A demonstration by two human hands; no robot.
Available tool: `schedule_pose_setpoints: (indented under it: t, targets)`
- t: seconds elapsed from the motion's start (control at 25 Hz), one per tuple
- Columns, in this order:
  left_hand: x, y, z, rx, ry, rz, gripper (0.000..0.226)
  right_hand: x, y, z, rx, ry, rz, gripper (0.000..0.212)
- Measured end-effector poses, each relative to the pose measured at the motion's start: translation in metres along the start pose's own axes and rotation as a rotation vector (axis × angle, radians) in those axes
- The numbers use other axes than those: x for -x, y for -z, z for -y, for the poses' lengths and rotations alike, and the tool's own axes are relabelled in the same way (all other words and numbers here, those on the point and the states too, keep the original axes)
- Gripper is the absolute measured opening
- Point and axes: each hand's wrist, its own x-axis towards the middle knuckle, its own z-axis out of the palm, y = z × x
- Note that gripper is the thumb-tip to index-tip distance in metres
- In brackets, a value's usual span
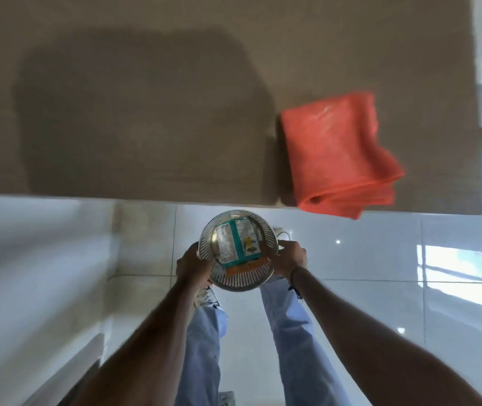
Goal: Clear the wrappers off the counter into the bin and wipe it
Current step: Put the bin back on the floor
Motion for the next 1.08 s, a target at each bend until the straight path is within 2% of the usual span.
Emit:
schedule_pose_setpoints:
  t: [0.28, 0.36, 0.44, 0.48, 0.52, 0.6, 0.68, 0.88, 1.08]
  targets:
    - [-0.099, -0.046, 0.057, 0.033, 0.082, 0.104, 0.046, -0.084, -0.084, -0.032, 0.031, 0.005, 0.045, 0.030]
    - [-0.104, -0.053, 0.067, 0.092, 0.126, 0.157, 0.044, -0.089, -0.093, -0.036, 0.045, 0.002, 0.088, 0.032]
    - [-0.100, -0.055, 0.074, 0.077, 0.139, 0.182, 0.026, -0.086, -0.094, -0.038, 0.053, -0.012, 0.150, 0.037]
    - [-0.092, -0.053, 0.076, 0.051, 0.127, 0.185, 0.028, -0.077, -0.088, -0.037, 0.048, -0.017, 0.180, 0.036]
    - [-0.081, -0.049, 0.076, 0.013, 0.109, 0.189, 0.039, -0.064, -0.079, -0.035, 0.044, -0.012, 0.200, 0.033]
    - [-0.044, -0.030, 0.063, -0.103, 0.034, 0.213, 0.060, -0.028, -0.054, -0.026, 0.033, 0.011, 0.210, 0.030]
    - [0.014, -0.002, 0.042, -0.205, -0.067, 0.211, 0.056, 0.024, -0.023, -0.014, 0.008, 0.034, 0.228, 0.029]
    - [0.145, 0.075, -0.026, -0.321, -0.375, 0.185, 0.042, 0.150, 0.057, 0.022, -0.300, 0.059, 0.291, 0.017]
    - [0.216, 0.119, -0.098, -0.244, -0.616, 0.168, 0.038, 0.224, 0.133, 0.062, -0.478, 0.243, 0.238, 0.018]
